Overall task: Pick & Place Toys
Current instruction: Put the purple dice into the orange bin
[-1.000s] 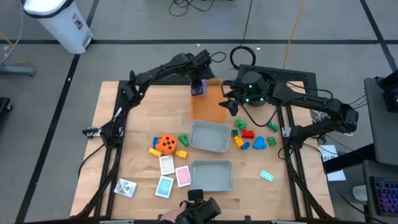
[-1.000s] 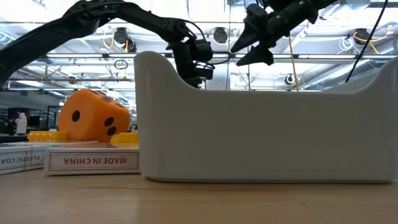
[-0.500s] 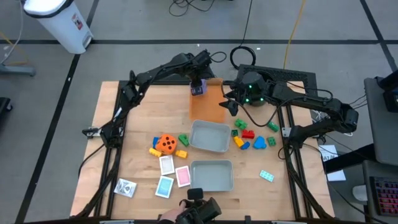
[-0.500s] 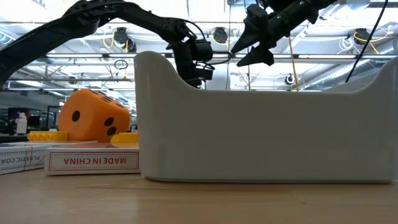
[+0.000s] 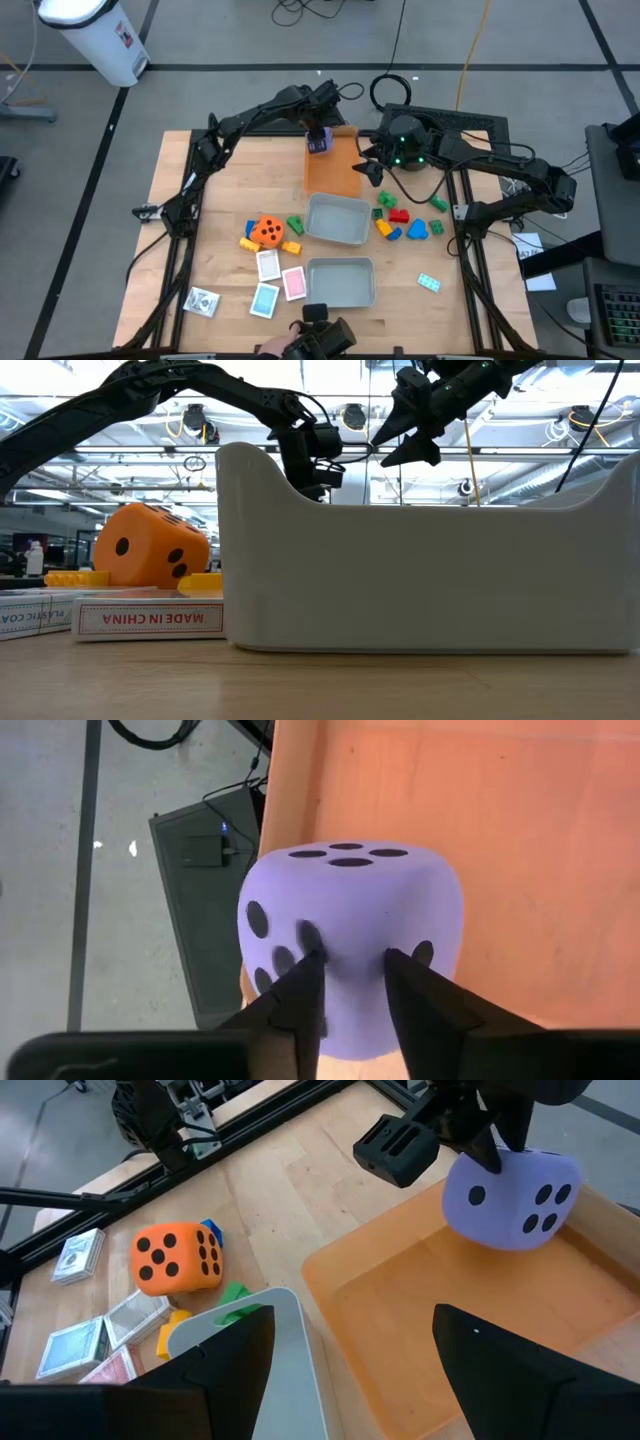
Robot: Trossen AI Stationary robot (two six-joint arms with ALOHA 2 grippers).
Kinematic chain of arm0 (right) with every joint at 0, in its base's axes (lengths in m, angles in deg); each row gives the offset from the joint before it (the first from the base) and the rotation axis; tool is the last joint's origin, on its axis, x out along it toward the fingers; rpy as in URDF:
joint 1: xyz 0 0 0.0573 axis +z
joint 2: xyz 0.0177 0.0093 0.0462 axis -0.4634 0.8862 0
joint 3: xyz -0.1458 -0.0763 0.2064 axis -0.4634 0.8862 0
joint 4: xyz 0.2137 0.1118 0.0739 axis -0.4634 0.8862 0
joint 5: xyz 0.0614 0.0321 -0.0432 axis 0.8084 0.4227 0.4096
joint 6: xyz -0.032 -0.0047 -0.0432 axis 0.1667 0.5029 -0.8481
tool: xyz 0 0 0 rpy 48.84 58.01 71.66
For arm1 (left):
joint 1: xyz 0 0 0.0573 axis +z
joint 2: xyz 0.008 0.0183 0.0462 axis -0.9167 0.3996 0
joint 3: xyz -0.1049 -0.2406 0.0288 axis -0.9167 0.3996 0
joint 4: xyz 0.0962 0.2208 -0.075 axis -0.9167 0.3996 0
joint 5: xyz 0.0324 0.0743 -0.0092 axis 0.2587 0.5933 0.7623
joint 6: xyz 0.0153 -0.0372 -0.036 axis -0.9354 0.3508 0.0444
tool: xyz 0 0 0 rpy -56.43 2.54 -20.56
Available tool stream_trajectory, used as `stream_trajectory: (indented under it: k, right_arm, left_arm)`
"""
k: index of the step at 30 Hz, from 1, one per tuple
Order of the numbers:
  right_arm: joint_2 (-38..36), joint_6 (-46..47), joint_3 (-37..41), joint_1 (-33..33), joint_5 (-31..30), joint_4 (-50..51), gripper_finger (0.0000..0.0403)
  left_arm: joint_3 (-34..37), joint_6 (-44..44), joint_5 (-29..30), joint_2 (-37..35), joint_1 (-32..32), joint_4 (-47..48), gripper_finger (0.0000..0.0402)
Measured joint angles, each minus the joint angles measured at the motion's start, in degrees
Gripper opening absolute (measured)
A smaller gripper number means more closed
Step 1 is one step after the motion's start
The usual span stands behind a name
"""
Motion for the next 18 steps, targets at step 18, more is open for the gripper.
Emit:
stream_trajectory:
  k: [18]
  right_arm:
    - [0.0,-2.4,0.0,0.0,-0.2,0.0,0.0265]
  left_arm:
    - [0.0,1.9,0.5,-1.7,-1.0,0.5,0.0212]
